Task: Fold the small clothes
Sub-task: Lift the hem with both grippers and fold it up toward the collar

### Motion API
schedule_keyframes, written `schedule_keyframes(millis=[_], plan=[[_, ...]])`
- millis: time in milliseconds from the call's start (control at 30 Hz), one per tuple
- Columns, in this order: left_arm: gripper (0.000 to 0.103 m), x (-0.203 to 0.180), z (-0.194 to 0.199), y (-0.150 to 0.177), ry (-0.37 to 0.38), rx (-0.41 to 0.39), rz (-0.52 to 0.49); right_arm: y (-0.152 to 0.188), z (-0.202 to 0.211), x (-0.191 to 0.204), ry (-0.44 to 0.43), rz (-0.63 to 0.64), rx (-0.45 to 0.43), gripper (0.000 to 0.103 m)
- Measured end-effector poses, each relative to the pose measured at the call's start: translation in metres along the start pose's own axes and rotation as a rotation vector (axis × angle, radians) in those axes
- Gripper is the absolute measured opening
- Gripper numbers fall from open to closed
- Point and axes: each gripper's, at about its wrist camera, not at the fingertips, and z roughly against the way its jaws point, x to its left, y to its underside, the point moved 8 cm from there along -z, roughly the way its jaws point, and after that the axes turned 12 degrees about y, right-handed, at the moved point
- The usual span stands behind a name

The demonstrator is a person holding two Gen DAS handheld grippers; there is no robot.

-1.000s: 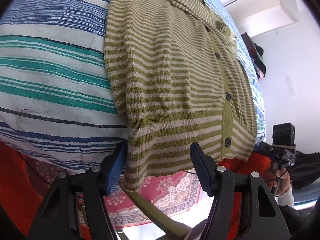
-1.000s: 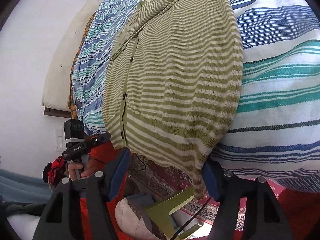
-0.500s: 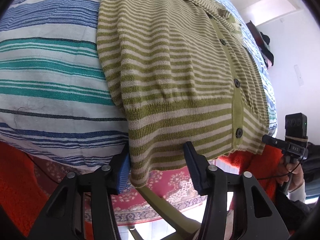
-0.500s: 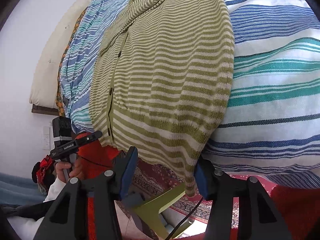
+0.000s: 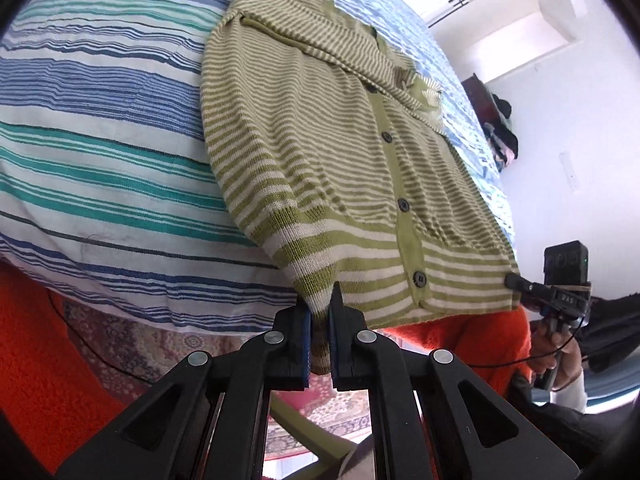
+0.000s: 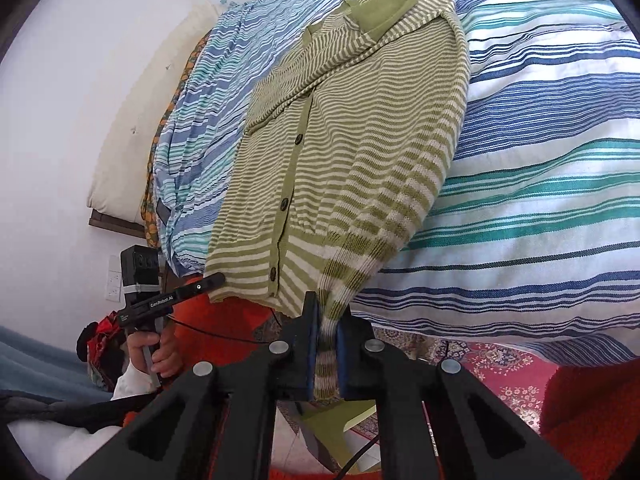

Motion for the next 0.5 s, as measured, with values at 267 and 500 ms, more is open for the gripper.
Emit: schedule_keyframes(millis=[267, 500], plan=[[0.005, -0.014, 0.007, -0.084, 0.066, -0.135, 0.036, -0.066, 0.021, 0.017, -0.118, -0.069, -0.149, 0.008], [0.005, -0.026, -0.013, -0.200, 0.004, -0.197, -0.030, -0.180, 0.013, 0.019, -0.077, -0.111, -0.277, 0.008]])
